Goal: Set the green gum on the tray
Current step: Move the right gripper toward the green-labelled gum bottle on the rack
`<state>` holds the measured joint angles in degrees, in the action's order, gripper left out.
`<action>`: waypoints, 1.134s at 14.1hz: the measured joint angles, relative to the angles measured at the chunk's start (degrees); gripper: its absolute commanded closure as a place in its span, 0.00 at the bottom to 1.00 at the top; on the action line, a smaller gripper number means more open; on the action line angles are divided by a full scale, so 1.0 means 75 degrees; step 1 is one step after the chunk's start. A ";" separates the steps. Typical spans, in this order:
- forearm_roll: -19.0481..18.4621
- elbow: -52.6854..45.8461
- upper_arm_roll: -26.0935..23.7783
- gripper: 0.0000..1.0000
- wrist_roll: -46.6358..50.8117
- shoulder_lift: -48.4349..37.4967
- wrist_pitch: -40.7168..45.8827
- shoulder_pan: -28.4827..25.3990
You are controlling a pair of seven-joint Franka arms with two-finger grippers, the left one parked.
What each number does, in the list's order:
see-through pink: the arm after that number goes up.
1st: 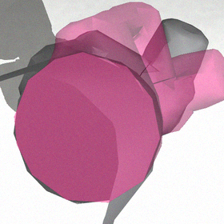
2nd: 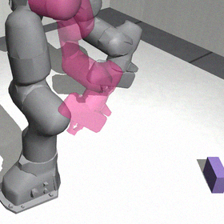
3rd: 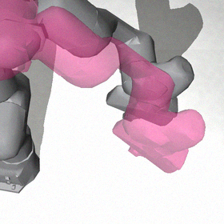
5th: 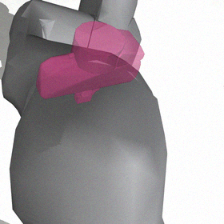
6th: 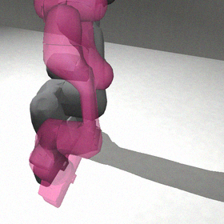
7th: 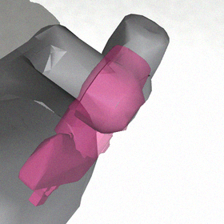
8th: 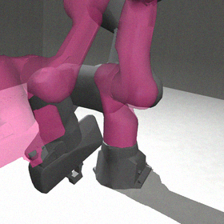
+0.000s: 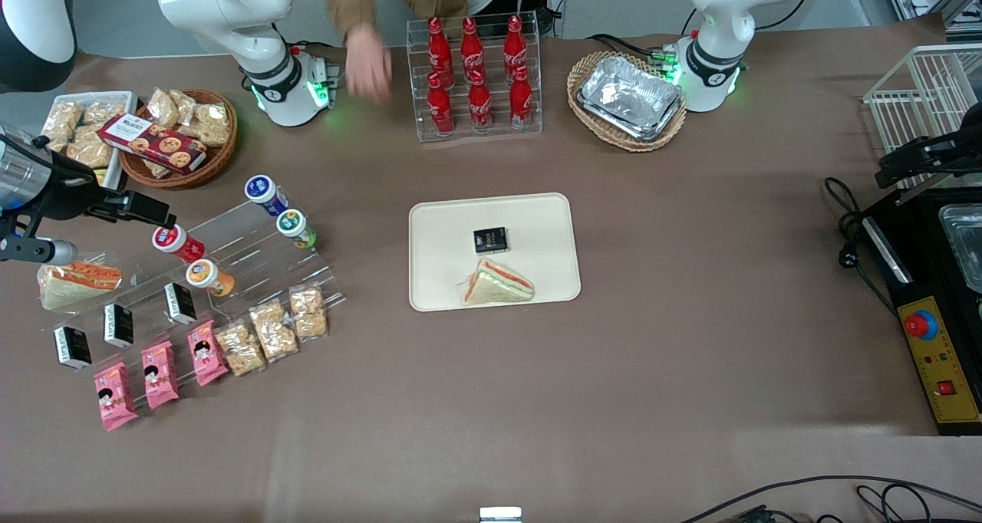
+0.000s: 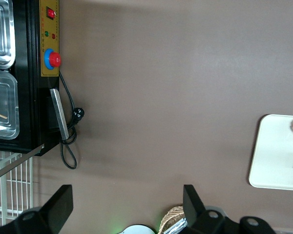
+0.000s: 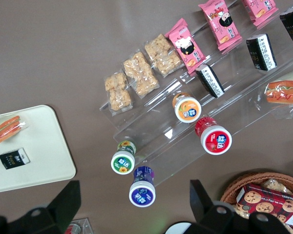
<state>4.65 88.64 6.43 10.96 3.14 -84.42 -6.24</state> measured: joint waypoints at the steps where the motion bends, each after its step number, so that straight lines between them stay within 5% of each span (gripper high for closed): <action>1: 0.0000 0.0000 0.0000 0.00 0.0000 0.0000 0.0000 0.0000; 11: -0.0003 0.0203 -0.0037 0.00 -0.0057 -0.0260 0.0287 -0.0008; 16: -0.0002 0.2519 -0.0149 0.00 -0.0064 -0.1671 -0.1106 -0.0380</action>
<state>4.64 107.53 5.32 10.48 -9.39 -92.72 -9.09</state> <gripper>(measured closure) 0.004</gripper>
